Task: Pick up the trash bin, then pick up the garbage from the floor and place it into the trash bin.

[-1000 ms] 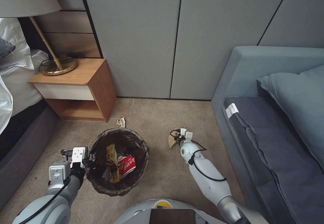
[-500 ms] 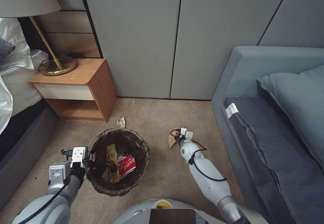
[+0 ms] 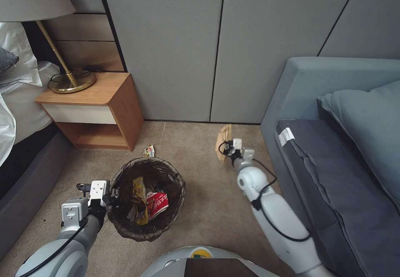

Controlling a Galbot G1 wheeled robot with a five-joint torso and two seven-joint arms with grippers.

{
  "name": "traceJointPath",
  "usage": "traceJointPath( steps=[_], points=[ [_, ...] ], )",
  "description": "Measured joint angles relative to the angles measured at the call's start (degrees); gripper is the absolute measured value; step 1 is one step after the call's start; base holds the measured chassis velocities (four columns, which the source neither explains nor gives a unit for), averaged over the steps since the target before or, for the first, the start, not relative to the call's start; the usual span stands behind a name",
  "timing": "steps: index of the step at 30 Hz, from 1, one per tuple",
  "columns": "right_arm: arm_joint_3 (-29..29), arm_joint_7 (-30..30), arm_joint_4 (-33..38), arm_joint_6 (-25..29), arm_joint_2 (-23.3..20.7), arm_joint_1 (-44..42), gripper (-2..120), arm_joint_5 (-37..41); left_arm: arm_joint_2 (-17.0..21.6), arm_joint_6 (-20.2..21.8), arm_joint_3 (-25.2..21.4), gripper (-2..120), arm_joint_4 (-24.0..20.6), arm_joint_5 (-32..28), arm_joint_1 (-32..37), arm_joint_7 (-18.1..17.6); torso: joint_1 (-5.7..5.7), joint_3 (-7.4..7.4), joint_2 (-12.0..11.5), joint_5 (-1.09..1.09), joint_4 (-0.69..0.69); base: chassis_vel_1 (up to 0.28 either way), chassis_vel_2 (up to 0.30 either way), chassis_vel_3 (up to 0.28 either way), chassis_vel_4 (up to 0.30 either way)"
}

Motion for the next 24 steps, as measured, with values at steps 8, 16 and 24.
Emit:
traceJointPath(
  steps=[8, 16, 24],
  points=[
    [1.0, -2.7, 15.5, -3.7, -9.7, -0.8, 0, 6.7, 0.3, 0.1, 0.4, 2, 0.0, 0.0, -0.2, 0.0, 0.00, 0.00, 0.0, 0.00, 0.00, 0.000, 0.000, 0.000, 0.000],
    [-0.6, -7.1, 27.1, -5.6, -15.9, 0.4, 0, 15.2, 0.4, 0.1, 0.5, 2, 0.0, 0.1, -0.3, 0.0, 0.00, 0.00, 0.0, 0.00, 0.00, 0.000, 0.000, 0.000, 0.000],
    [-8.7, -7.6, 31.4, -7.3, -18.0, 5.9, 0, 20.8, 0.4, 0.1, 0.7, 2, 0.0, 0.1, -0.6, 0.0, 0.00, 0.01, 0.0, -0.01, 0.01, 0.000, 0.000, 0.000, 0.000]
  ],
)
